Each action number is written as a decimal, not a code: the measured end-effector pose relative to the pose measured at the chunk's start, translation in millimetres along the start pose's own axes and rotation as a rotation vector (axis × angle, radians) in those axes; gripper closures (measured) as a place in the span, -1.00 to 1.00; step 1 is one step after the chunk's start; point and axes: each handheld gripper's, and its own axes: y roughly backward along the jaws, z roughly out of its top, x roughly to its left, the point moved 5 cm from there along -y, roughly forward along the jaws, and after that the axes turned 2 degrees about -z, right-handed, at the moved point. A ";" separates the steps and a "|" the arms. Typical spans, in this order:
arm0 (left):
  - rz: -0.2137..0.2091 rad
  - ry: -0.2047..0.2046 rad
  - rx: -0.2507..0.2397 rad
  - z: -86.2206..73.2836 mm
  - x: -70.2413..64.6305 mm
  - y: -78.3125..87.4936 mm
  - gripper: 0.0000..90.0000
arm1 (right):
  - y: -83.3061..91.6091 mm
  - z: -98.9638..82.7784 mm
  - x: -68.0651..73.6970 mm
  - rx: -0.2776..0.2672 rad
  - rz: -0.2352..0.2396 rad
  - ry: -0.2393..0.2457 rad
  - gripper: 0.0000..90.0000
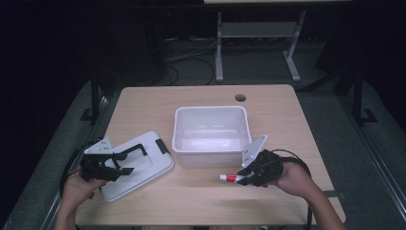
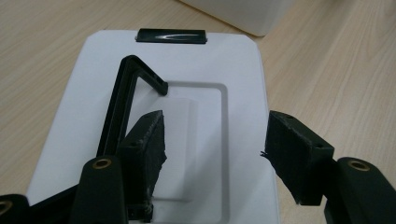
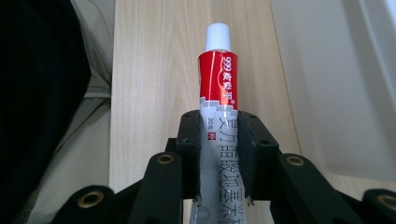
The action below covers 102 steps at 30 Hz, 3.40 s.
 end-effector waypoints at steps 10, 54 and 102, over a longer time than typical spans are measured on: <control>0.000 -0.009 0.004 0.8 -1.2 -0.1 -0.20 | 15.4 15.0 -5.3 -0.005 -0.008 0.020 0.59; -0.004 0.006 -0.027 0.8 0.7 5.8 -0.25 | 47.9 81.2 -41.2 -0.006 0.005 0.075 0.59; -0.005 0.008 -0.033 -1.1 2.9 7.3 -0.26 | 11.7 91.8 -87.8 0.040 0.010 0.053 0.59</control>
